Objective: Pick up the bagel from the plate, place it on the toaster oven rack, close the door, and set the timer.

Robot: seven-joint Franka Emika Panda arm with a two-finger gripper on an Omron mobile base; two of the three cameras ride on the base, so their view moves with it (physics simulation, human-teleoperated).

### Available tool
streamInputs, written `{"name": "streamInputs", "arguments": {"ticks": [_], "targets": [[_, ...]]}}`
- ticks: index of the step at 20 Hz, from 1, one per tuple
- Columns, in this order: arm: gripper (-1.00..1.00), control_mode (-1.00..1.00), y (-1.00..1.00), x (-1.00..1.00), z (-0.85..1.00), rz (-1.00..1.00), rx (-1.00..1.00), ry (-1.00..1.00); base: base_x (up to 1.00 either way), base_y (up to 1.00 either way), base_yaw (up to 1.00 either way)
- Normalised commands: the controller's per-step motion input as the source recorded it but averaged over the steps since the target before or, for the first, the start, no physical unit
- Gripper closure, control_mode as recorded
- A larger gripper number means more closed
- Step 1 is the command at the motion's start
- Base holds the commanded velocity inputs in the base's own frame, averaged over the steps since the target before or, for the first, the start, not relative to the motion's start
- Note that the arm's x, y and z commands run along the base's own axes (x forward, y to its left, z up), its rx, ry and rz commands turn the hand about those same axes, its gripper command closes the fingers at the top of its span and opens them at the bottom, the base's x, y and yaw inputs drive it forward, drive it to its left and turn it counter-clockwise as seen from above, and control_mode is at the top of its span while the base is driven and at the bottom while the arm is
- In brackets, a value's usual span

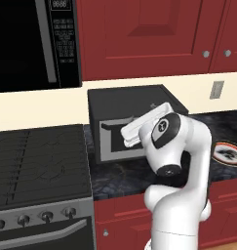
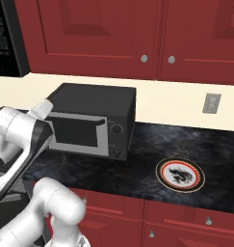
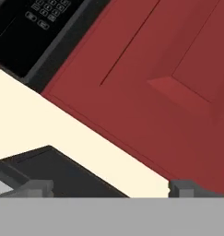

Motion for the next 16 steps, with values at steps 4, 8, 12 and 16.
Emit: {"name": "streamInputs", "arguments": {"ticks": [4,8,12,16], "targets": [[-1.00,-1.00,0.00,-0.90,0.69,-0.03,0.21,0.45,0.00,0.00,0.00],[-1.00,-1.00,0.24,-0.79,0.67,0.22,0.31,0.22,0.00,0.00,0.00],[-1.00,-1.00,0.35,-0.60,0.63,0.34,0.41,0.23,0.00,0.00,0.00],[-1.00,-1.00,0.35,-0.36,0.64,0.41,0.48,0.28,0.00,0.00,0.00]]}}
